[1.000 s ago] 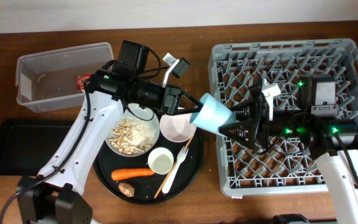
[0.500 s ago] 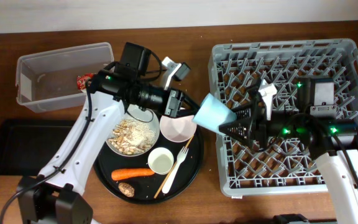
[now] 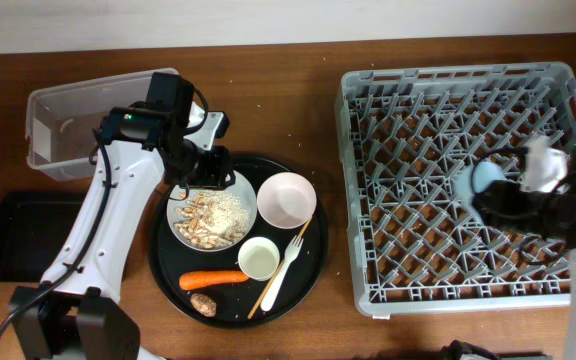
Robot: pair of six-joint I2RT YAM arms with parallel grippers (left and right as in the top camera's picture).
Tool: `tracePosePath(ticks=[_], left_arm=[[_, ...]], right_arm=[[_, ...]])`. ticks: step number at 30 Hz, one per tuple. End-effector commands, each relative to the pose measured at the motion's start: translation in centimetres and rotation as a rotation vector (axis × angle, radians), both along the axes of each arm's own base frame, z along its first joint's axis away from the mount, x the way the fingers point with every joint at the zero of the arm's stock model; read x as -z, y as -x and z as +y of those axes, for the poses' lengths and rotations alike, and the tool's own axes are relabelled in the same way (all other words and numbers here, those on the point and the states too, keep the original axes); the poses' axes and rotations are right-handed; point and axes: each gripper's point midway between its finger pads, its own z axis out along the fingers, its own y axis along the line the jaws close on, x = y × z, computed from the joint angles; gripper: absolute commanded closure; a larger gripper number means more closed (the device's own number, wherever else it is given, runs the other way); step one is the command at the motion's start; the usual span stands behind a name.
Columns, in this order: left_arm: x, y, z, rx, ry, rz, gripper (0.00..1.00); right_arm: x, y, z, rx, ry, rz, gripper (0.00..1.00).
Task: Sort waste into correct bins and load items into the dishwasher rack
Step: 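Place the blue cup upside down in the rack with the right gripper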
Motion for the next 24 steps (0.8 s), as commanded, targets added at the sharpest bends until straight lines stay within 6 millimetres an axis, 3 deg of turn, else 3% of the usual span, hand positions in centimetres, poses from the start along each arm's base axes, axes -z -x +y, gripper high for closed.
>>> tracePosePath(ticks=[1, 5, 10, 14, 15, 16, 18, 21, 24], left_arm=[[-0.3, -0.1, 0.7, -0.006, -0.038, -0.013, 0.61], [-0.3, -0.1, 0.7, -0.006, -0.038, -0.012, 0.61], [-0.3, 0.0, 0.7, -0.007, -0.038, -0.009, 0.61], [-0.3, 0.0, 0.7, -0.006, -0.038, -0.009, 0.61], [-0.2, 0.1, 0.8, -0.006, -0.039, -0.006, 0.61], [-0.2, 0.2, 0.8, -0.006, -0.04, -0.002, 0.61], [-0.2, 0.4, 0.8, -0.006, -0.041, 0.007, 0.61], [-0.1, 0.5, 0.8, -0.006, -0.042, 0.013, 0.61], [-0.1, 0.5, 0.8, -0.006, -0.042, 0.013, 0.61]], right_arm=[[-0.3, 2.1, -5.5, 0.26, 0.116, 0.056, 0.64], [1.2, 3.8, -9.2, 0.445, 0.111, 0.137, 0.65], [5.7, 4.9, -12.4, 0.569, 0.008, 0.304, 0.65], [7.9, 4.2, -13.5, 0.591, -0.025, 0.349, 0.64], [8.1, 3.2, -14.4, 0.606, -0.014, 0.313, 0.57], [8.0, 2.1, -15.4, 0.644, -0.001, 0.259, 0.39], [7.5, -0.4, -15.7, 0.648, -0.053, 0.146, 0.19], [7.5, -0.5, -15.5, 0.641, -0.064, 0.144, 0.11], [7.6, -0.3, -15.3, 0.641, -0.069, 0.154, 0.11]])
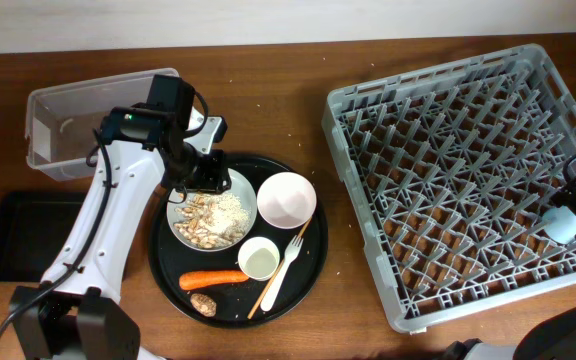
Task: Sort waste into correct bins and load items into the dishwasher rack
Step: 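Place the blue cup upside down in the rack with the right gripper, then grasp the white cup on the platter with the left gripper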
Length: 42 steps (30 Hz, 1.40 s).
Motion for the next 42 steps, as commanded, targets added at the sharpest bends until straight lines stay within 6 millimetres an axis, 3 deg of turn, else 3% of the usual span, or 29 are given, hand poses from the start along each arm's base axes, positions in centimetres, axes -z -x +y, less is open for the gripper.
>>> tracePosePath(ticks=[1, 3, 5, 7, 9, 13, 17, 21, 24, 29, 33, 35, 39, 41, 42], left_arm=[[-0.5, -0.2, 0.2, 0.001, -0.005, -0.017, 0.61], [-0.5, -0.2, 0.2, 0.001, -0.005, -0.017, 0.61], [-0.5, -0.2, 0.2, 0.001, -0.005, -0.017, 0.61], [-0.5, -0.2, 0.2, 0.001, -0.005, -0.018, 0.61], [-0.5, -0.2, 0.2, 0.001, -0.004, -0.018, 0.6], [-0.5, -0.2, 0.2, 0.001, -0.005, -0.017, 0.55], [-0.5, -0.2, 0.2, 0.001, -0.005, -0.018, 0.54], [-0.5, -0.2, 0.2, 0.001, -0.005, -0.018, 0.54], [-0.5, -0.2, 0.2, 0.001, -0.005, -0.018, 0.54], [-0.5, -0.2, 0.2, 0.001, -0.005, -0.017, 0.54], [-0.5, -0.2, 0.2, 0.001, -0.005, -0.016, 0.54], [-0.5, -0.2, 0.1, 0.002, -0.004, -0.017, 0.49], [-0.4, 0.0, -0.5, 0.021, -0.005, -0.016, 0.45], [0.2, 1.3, -1.1, 0.044, -0.013, 0.028, 0.45], [0.5, 2.1, -1.3, 0.056, -0.019, 0.057, 0.45]], right_arm=[[0.0, 0.0, 0.6, 0.0, -0.024, -0.004, 0.11], [0.2, 0.7, 1.8, -0.005, -0.077, 0.023, 0.11], [0.3, 1.3, 4.8, -0.069, -0.208, 0.027, 0.16], [-0.1, 1.1, 7.8, -0.212, -0.304, 0.004, 0.35], [-0.3, 1.0, 10.7, -0.346, -0.354, 0.022, 0.46], [0.0, 1.4, 18.3, -0.666, -0.404, 0.161, 0.48], [2.0, 2.7, 24.5, -0.903, -0.418, 0.276, 0.49], [5.6, 4.1, 28.9, -0.98, -0.39, 0.35, 0.53], [6.3, 4.6, 31.4, -1.046, -0.368, 0.362, 0.6], [6.9, 5.1, 33.3, -1.102, -0.345, 0.366, 0.61], [6.7, 5.4, 31.3, -1.047, -0.31, 0.421, 0.6], [4.7, 4.4, 29.6, -1.01, -0.248, 0.395, 0.54], [-1.1, 1.3, 29.5, -1.007, -0.179, 0.182, 0.43], [-2.5, 1.2, 29.5, -1.012, -0.161, 0.134, 0.27], [-2.6, 1.3, 29.5, -1.015, -0.16, 0.133, 0.25]])
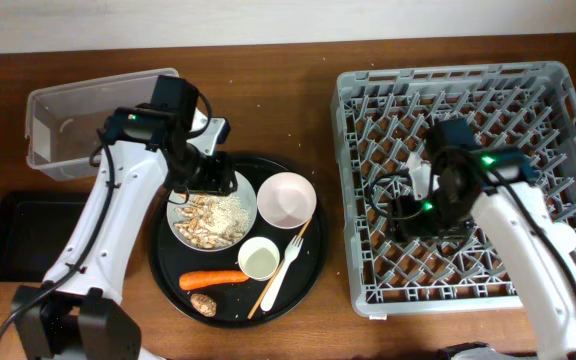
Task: Sort waste into correct bins and load items into the dishwasher rack
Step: 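Grasp the white cup on the platter with the left gripper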
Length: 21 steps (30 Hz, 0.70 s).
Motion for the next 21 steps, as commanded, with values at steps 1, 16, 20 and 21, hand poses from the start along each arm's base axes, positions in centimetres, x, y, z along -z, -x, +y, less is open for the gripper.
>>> tracePosePath(ticks=[1, 16, 20, 21], left_arm=[[0.8, 2.7, -0.9, 0.05, -0.022, 0.084, 0.45], [10.2, 10.2, -1.4, 0.062, -0.09, 0.318, 0.73], [9.7, 9.4, -1.6, 0.058, -0.079, 0.296, 0.94], [9.3, 9.0, -1.8, 0.059, -0.075, 0.283, 0.94]], right_arm=[[-1.2, 0.0, -0.3, 0.005, 0.006, -0.036, 0.25], [-1.1, 0.1, -0.5, 0.006, 0.019, -0.028, 0.25], [-1.1, 0.1, -0.5, 0.006, 0.019, -0.029, 0.25], [-1.1, 0.1, -0.5, 0.006, 0.019, -0.028, 0.25]])
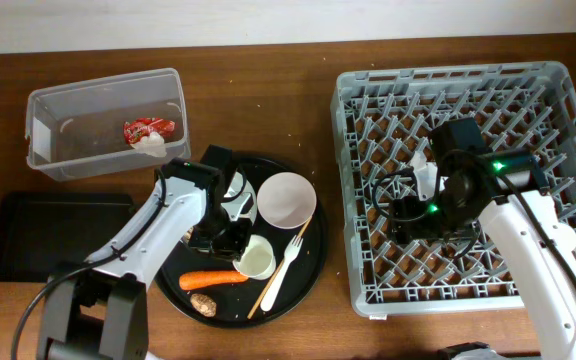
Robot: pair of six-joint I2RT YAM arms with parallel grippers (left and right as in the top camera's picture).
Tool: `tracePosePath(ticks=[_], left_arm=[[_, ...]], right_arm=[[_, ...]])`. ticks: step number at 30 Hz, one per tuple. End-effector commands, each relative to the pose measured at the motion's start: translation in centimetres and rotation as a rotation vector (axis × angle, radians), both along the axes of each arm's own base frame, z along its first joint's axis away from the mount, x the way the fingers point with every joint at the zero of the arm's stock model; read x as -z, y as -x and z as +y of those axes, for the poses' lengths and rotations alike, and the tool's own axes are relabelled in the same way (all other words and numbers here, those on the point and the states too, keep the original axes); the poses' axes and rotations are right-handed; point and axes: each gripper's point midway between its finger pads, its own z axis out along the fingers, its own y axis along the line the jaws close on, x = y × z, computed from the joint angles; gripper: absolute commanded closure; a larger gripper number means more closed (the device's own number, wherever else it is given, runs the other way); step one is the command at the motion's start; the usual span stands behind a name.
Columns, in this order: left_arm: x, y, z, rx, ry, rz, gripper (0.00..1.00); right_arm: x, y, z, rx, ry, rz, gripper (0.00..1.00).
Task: Sort waste into correct bins and load items into the dishwasher rack
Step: 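Grasp the white cup on the platter with the left gripper, then lift the white cup and hand it to the right gripper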
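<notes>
My left gripper (226, 236) hangs low over the food plate (240, 192) on the round black tray (303, 285), close to the pale cup (258, 260). Its jaws are dark and I cannot make out their state. Most of the plate is hidden under it. A white bowl (286, 198), a fork (286, 264), a wooden stick (268, 290), a carrot (212, 278) and a brown lump (203, 303) also lie on the tray. My right gripper (408, 216) is over the middle of the grey dish rack (558, 120); its jaws are not readable.
A clear plastic bin (43, 165) at the back left holds a red wrapper (148, 127) and a white crumpled scrap (152, 144). A flat black tray (48, 235) lies at the left edge. Something white (425, 176) shows beside the right wrist.
My left arm has moved from the plate's upper left rim, in front of the bin, to lower over the plate beside the cup. A red wrapper now shows in the bin. The right arm barely shifted.
My left gripper stayed at the plate's upper left rim through all earlier moments. My right gripper was over the rack's right side, then off at the right edge with the rack skewed, then over the squared rack's middle, where it remains. My left gripper now sits over the plate.
</notes>
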Motion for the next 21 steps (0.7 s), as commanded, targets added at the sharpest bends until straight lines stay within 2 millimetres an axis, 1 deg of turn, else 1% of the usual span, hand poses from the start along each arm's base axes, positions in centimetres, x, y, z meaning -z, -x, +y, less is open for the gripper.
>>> tracePosePath(ticks=[1, 2, 5, 6, 7, 8, 9, 10, 11, 12, 13, 14, 15, 16, 17, 18, 19, 21], left_arm=[[-2.1, -1.5, -0.6, 0.0, 0.019, -0.048, 0.98], [-3.0, -2.0, -0.8, 0.0, 0.023, -0.061, 0.99], [-5.8, -2.7, -1.1, 0.0, 0.032, -0.081, 0.99], [-7.4, -3.0, -1.9, 0.017, 0.084, -0.096, 1.0], [-8.7, -3.1, -3.6, 0.058, 0.193, -0.109, 1.0], [-11.4, -3.3, -7.0, 0.146, 0.437, -0.148, 1.0], [-13.5, -3.3, -9.3, 0.235, 0.63, -0.198, 1.0], [-15.3, -3.5, -11.0, 0.3, 0.784, -0.251, 1.0], [-16.9, -4.3, -12.2, 0.354, 0.898, -0.33, 1.0], [-17.7, -4.9, -12.7, 0.376, 0.946, -0.375, 1.0], [-18.9, -5.3, -13.3, 0.397, 1.013, -0.415, 1.0], [-20.3, -5.3, -13.5, 0.408, 1.098, -0.433, 1.0], [-21.3, -5.4, -13.5, 0.413, 1.157, -0.443, 1.0], [-21.7, -5.6, -13.3, 0.41, 1.18, -0.452, 1.0], [-21.7, -5.9, -13.0, 0.399, 1.178, -0.46, 1.0], [-21.7, -6.2, -12.6, 0.388, 1.175, -0.468, 1.0], [-21.8, -6.3, -12.5, 0.385, 1.182, -0.467, 1.0], [-22.2, -6.1, -12.5, 0.385, 1.204, -0.46, 1.0]], right_arm=[[-0.3, -0.3, -0.3, 0.01, 0.012, -0.013, 0.25], [-0.3, -0.3, -0.3, 0.01, 0.011, -0.013, 0.25], [-0.3, -0.3, -0.3, 0.01, 0.011, -0.013, 0.25], [-0.3, -0.3, -0.3, 0.01, 0.01, -0.014, 0.25], [-0.3, -0.5, -0.2, 0.01, 0.006, -0.021, 0.25], [-0.7, -1.0, 1.0, -0.045, -0.062, -0.051, 0.25], [-1.3, -1.4, 2.7, -0.12, -0.159, -0.091, 0.25], [-2.1, -1.7, 4.3, -0.2, -0.257, -0.137, 0.25], [-3.5, -2.0, 6.5, -0.325, -0.392, -0.215, 0.25], [-4.4, -2.1, 7.5, -0.395, -0.458, -0.264, 0.25], [-5.2, -2.7, 8.3, -0.462, -0.502, -0.335, 0.25], [-5.6, -3.4, 8.6, -0.501, -0.51, -0.392, 0.24], [-6.0, -3.9, 8.8, -0.536, -0.513, -0.438, 0.24], [-6.5, -4.3, 9.2, -0.577, -0.53, -0.487, 0.23], [-7.2, -4.4, 9.8, -0.618, -0.571, -0.53, 0.23], [-8.6, -4.0, 10.8, -0.709, -0.655, -0.607, 0.23], [-9.1, -4.0, 11.1, -0.744, -0.678, -0.642, 0.24], [-9.5, -4.6, 11.3, -0.764, -0.673, -0.69, 0.24]])
